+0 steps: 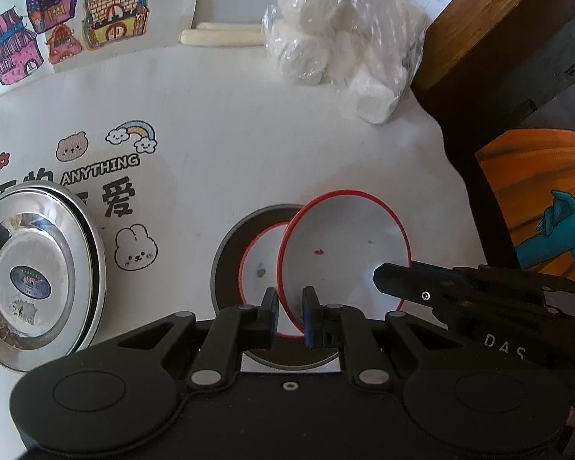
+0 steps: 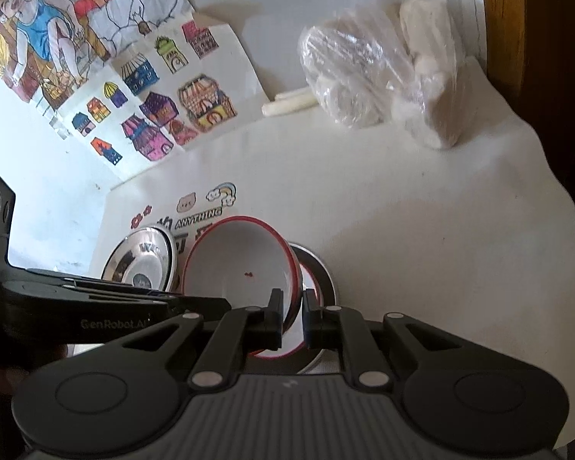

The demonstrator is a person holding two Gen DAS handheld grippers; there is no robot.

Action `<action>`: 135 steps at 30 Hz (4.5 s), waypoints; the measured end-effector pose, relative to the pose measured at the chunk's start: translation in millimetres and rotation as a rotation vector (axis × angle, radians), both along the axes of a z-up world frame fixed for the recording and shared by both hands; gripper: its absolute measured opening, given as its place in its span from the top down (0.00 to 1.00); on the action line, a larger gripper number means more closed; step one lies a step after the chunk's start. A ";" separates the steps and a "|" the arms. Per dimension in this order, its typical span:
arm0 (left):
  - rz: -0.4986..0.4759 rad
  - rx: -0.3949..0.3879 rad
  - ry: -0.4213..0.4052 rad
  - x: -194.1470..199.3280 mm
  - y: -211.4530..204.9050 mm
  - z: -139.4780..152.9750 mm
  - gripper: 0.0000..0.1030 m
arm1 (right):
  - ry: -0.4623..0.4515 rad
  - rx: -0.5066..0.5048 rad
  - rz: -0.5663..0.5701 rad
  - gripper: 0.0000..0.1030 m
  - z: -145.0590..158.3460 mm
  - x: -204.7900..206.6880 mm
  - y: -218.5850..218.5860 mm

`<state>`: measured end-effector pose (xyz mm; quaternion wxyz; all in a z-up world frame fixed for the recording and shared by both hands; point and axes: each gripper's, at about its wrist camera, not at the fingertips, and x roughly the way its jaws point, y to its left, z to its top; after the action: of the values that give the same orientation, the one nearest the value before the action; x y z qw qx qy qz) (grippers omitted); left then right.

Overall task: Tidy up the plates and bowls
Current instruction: 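Carry the second white bowl with both grippers over the nested bowls, then lower the second white bowl into the first white bowl with both grippers, then open the right gripper while the left gripper opens, releasing the white bowl, then move both open grippers to the rim of the steel bowl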

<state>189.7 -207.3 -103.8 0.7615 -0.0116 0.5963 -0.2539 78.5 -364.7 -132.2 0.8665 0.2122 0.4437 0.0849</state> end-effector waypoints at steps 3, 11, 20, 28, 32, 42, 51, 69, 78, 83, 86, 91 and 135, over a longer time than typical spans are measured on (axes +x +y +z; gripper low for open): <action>0.004 0.011 0.022 1.2 -1.0 -5.8 0.87 | 0.019 0.012 0.005 0.90 -4.9 2.6 -1.1; 0.023 0.024 0.080 3.3 -0.7 -19.8 0.87 | 0.071 0.021 0.030 0.90 -15.2 9.9 -1.1; 0.037 0.050 0.114 8.7 -3.1 -28.3 0.86 | 0.118 0.022 0.059 0.90 -23.2 21.9 -0.1; 0.060 0.060 0.143 12.4 -1.2 -33.6 0.85 | 0.150 0.002 0.102 0.90 -27.0 34.5 5.8; 0.059 0.060 0.150 13.5 -3.9 -35.3 0.84 | 0.164 0.000 0.107 0.90 -28.9 39.2 3.9; 0.059 0.064 0.147 13.2 -3.1 -33.8 0.83 | 0.167 -0.010 0.122 0.89 -28.0 42.9 3.4; 0.066 0.064 0.150 11.5 -3.9 -34.2 0.83 | 0.175 -0.009 0.123 0.89 -29.8 41.3 3.2; 0.073 0.081 0.130 12.9 -5.3 -30.3 0.78 | 0.173 -0.007 0.120 0.89 -31.5 42.3 2.3; 0.074 0.060 0.119 9.9 0.9 -27.2 0.77 | 0.164 -0.015 0.099 0.87 -28.8 36.7 2.1; 0.062 0.048 0.109 8.1 2.0 -24.0 0.76 | 0.150 -0.021 0.078 0.83 -25.0 31.0 1.7; 0.050 0.041 0.107 6.2 2.7 -22.7 0.76 | 0.136 -0.031 0.062 0.80 -21.8 26.9 1.1; 0.035 0.005 0.091 2.6 6.5 -17.2 0.71 | 0.117 -0.040 0.017 0.69 -17.3 18.6 -0.9; 0.046 0.231 -0.141 11.0 44.1 -12.2 0.01 | 0.204 -0.321 -0.151 0.00 -12.7 -11.3 -1.3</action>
<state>200.7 -163.2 -116.0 0.8034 0.0801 0.5661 -0.1661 67.2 -366.0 -144.9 0.8437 0.1115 0.5199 -0.0738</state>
